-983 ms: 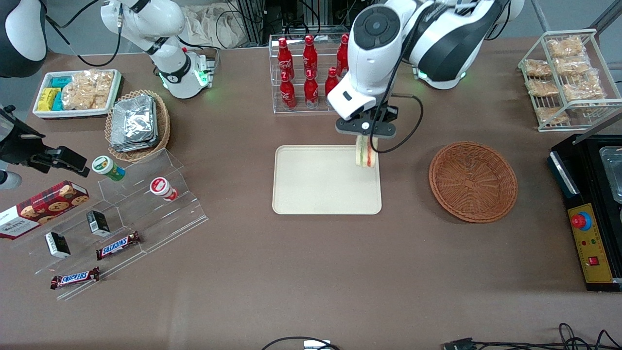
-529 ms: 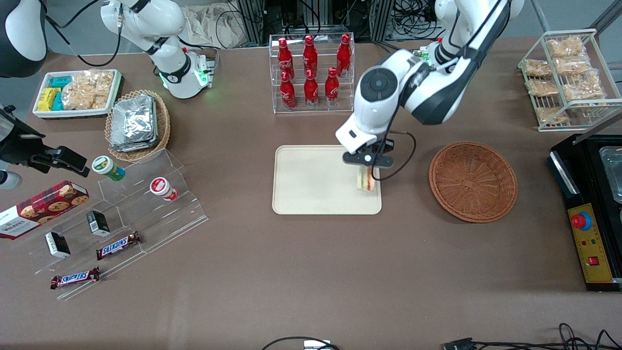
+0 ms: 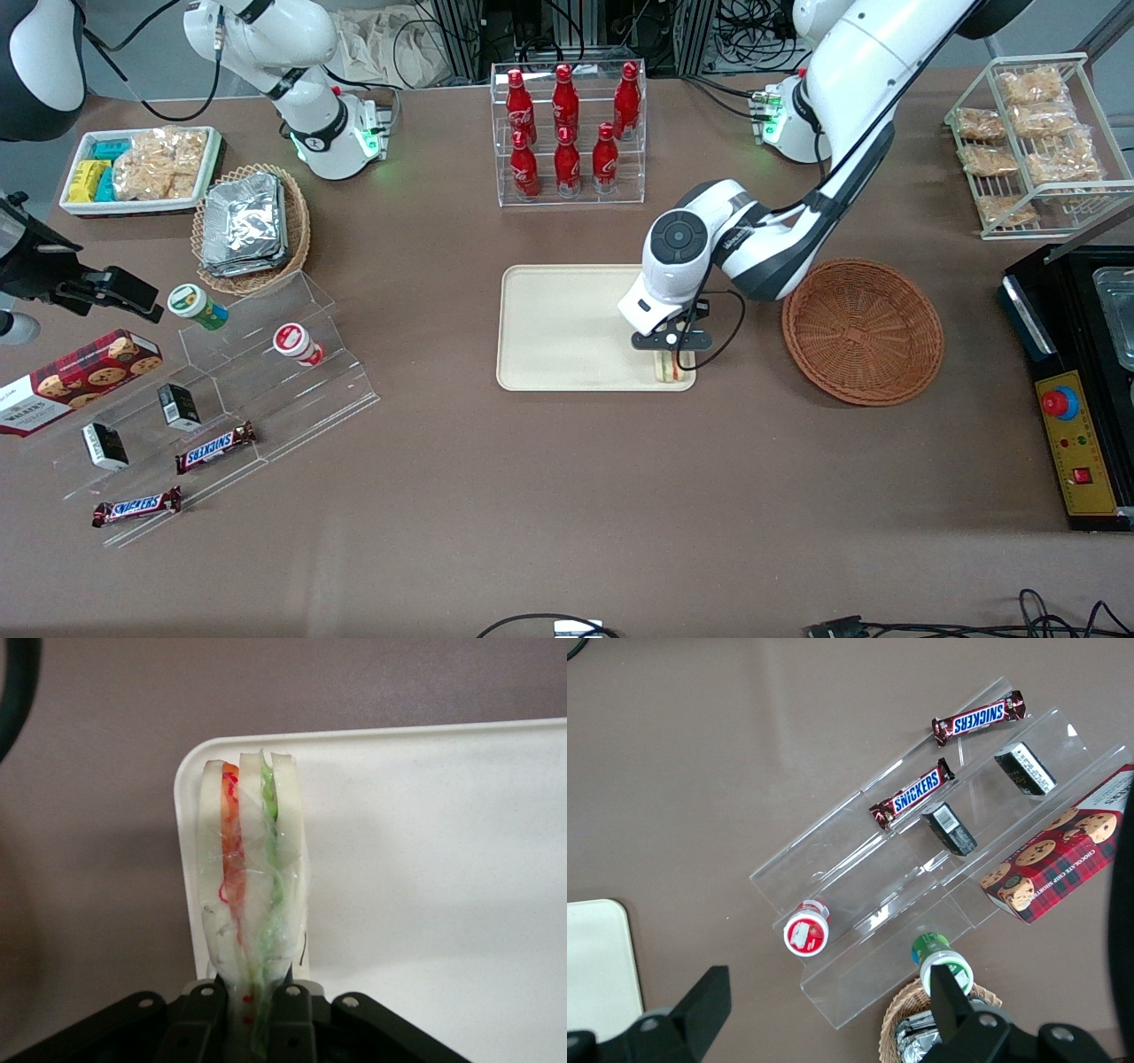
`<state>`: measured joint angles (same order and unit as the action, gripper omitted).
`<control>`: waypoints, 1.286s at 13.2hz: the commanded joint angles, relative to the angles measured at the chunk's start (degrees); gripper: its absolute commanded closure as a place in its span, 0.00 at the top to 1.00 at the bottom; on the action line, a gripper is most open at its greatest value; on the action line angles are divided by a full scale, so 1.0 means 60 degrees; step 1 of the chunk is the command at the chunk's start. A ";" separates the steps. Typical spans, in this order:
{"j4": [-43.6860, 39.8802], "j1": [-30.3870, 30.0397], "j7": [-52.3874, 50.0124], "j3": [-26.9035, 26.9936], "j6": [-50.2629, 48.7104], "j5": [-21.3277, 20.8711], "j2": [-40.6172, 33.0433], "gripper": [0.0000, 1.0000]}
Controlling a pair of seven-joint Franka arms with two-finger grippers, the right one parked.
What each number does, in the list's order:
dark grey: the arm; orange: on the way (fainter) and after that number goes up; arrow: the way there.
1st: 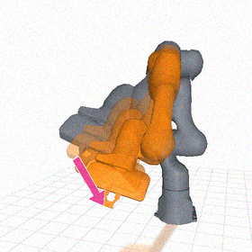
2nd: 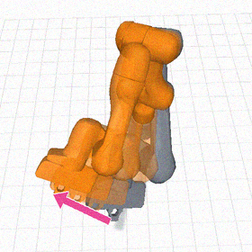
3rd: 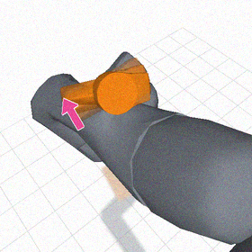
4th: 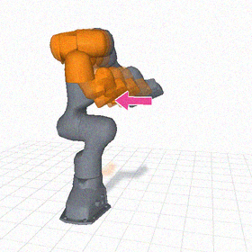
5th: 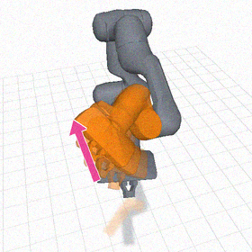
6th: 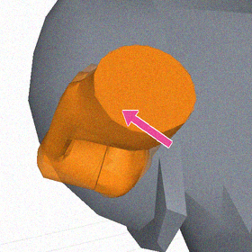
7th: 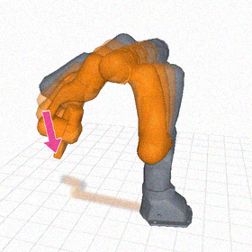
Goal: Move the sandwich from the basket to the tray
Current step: 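Set the sandwich on the tray and open the left gripper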
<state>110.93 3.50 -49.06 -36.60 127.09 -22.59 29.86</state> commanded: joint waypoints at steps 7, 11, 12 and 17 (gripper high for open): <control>-0.0148 0.0076 -0.0655 -0.0052 -0.0043 -0.0190 0.0019 1.00; -0.0280 0.0061 -0.0612 -0.0096 -0.0643 -0.0117 -0.0360 1.00; -0.0294 0.0032 -0.0568 -0.0111 -0.0833 -0.0073 -0.0623 1.00; -0.1113 -0.0041 -0.0232 -0.0096 -0.2910 0.0645 -0.1971 1.00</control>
<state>105.89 3.55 -51.51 -37.05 114.64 -20.58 22.17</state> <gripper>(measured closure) 0.000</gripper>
